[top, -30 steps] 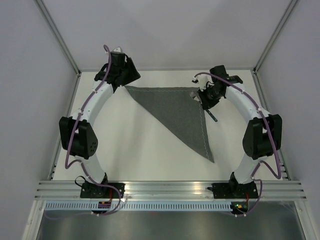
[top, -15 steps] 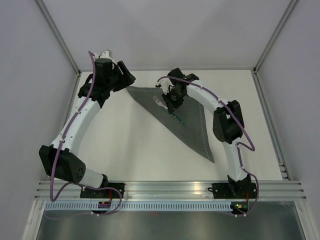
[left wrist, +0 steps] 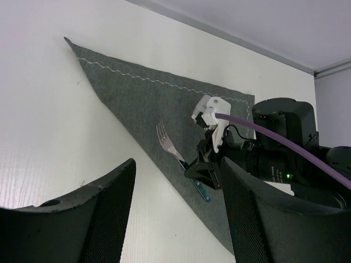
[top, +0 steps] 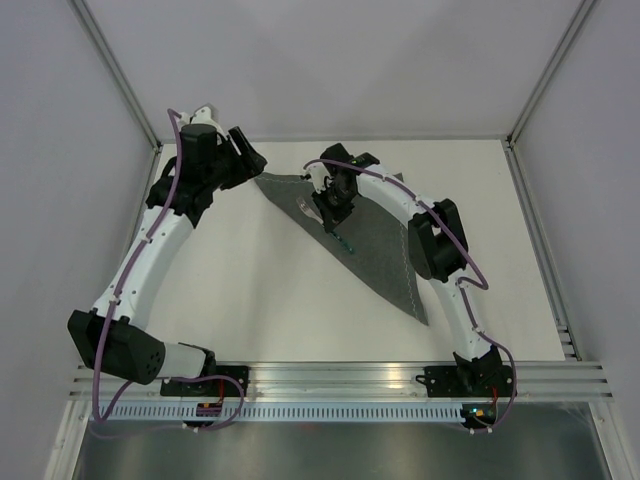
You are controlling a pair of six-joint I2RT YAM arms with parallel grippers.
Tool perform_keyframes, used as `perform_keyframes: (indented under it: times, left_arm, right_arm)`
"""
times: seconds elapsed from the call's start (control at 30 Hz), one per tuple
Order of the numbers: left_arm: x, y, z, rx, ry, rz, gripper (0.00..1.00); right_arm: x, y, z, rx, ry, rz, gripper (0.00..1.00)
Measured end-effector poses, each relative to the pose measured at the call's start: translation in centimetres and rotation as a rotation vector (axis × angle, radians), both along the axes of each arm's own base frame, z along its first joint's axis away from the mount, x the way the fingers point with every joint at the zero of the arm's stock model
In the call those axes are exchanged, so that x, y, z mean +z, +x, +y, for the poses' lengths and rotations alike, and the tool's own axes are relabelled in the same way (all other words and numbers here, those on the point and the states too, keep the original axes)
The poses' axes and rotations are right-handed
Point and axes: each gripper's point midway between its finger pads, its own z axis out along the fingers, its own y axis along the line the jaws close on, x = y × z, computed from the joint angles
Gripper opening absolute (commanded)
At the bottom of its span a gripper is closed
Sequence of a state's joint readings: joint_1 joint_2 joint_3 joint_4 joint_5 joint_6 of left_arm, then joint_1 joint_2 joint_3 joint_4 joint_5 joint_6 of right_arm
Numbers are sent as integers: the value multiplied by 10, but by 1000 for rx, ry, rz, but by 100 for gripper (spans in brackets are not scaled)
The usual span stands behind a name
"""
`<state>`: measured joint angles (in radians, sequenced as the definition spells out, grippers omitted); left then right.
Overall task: Fold the napkin, place the utensils inside, and roll it up
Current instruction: Place the utensil onto the napkin
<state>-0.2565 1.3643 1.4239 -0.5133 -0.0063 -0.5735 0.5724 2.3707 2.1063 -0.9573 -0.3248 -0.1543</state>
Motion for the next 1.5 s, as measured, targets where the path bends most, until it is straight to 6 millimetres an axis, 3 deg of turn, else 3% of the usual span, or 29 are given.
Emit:
perform_keyframes:
  times: [0.23,0.57,1.0,1.37,1.5]
  left_arm:
    - [-10,-2,2,-2,16,23,69]
    - [-16,-3,3,-3,23,35,69]
    - [-21,-3,4,-7,24,46,71]
    - [-24,-1,3,-13,32,50,76]
    - [-24,-1,3,-18,35,49,79]
  right_arm:
    - [-1,-3,10,-2,2,0,0]
    - [-30,-8,9,-6,-38,45,1]
    - [-30,-7,10,-11,-49,33,0]
    - [-30,-7,10,-15,-50,31,24]
    - [-29,-6,12,-21,-45,29,40]
